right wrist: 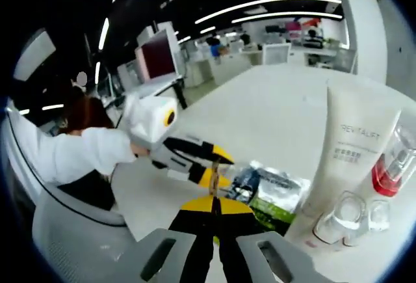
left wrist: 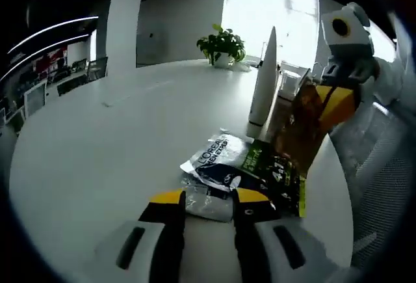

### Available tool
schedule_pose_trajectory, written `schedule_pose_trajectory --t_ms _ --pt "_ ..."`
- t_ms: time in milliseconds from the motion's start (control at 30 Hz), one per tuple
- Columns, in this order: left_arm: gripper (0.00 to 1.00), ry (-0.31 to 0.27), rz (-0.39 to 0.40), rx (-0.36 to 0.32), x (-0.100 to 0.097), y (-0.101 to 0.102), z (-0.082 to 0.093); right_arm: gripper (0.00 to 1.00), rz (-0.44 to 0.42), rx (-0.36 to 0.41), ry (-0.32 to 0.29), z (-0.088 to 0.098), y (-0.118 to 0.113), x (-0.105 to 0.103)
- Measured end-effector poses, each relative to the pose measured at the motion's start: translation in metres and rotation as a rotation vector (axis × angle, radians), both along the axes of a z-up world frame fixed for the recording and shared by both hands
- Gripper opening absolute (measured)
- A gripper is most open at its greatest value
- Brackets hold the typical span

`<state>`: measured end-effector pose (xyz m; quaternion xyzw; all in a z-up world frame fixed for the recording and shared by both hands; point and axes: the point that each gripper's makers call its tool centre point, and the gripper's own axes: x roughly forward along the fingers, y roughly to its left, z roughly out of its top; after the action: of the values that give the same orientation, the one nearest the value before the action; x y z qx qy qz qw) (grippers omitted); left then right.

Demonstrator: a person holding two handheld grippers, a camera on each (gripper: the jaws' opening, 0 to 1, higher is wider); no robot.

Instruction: Arrange the skincare products in the storage area until every visible bottle or jar stands upright without overlapping.

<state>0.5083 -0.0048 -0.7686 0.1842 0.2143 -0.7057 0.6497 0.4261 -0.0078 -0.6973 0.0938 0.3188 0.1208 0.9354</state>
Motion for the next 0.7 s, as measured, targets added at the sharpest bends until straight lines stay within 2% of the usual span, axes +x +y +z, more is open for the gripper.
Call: schedule_pose_trajectory --t_ms 67,100,167,233,300,400,600,700 --pt "0.31 -0.024 -0.026 0.009 0.001 -0.001 -0.001 0.0 -0.003 0.008 -0.001 0.0 0.0 -0.001" --pt "0.34 -0.068 -0.063 0.029 0.001 0.0 -0.004 0.0 -0.005 0.011 0.001 0.0 0.0 -0.002" --pt "0.38 -0.085 -0.131 0.076 -0.006 0.002 -0.011 0.0 -0.005 0.01 0.004 -0.001 0.001 -0.002" --pt "0.38 -0.105 -0.163 0.092 -0.007 0.001 -0.014 0.0 -0.005 0.014 0.005 -0.002 0.001 -0.003" --pt "0.38 -0.123 -0.161 0.086 -0.004 -0.002 -0.014 0.0 -0.005 0.015 0.006 -0.002 0.001 -0.003" --pt "0.39 -0.12 -0.156 0.081 0.0 -0.006 -0.013 0.0 -0.003 0.017 0.008 -0.002 0.002 -0.003" --pt "0.43 -0.147 -0.192 0.088 0.005 -0.011 -0.014 0.0 0.001 0.019 0.01 -0.003 0.003 -0.004" --pt "0.37 -0.123 -0.152 0.093 0.014 -0.013 -0.015 0.0 0.0 0.016 0.012 -0.003 0.003 -0.003"
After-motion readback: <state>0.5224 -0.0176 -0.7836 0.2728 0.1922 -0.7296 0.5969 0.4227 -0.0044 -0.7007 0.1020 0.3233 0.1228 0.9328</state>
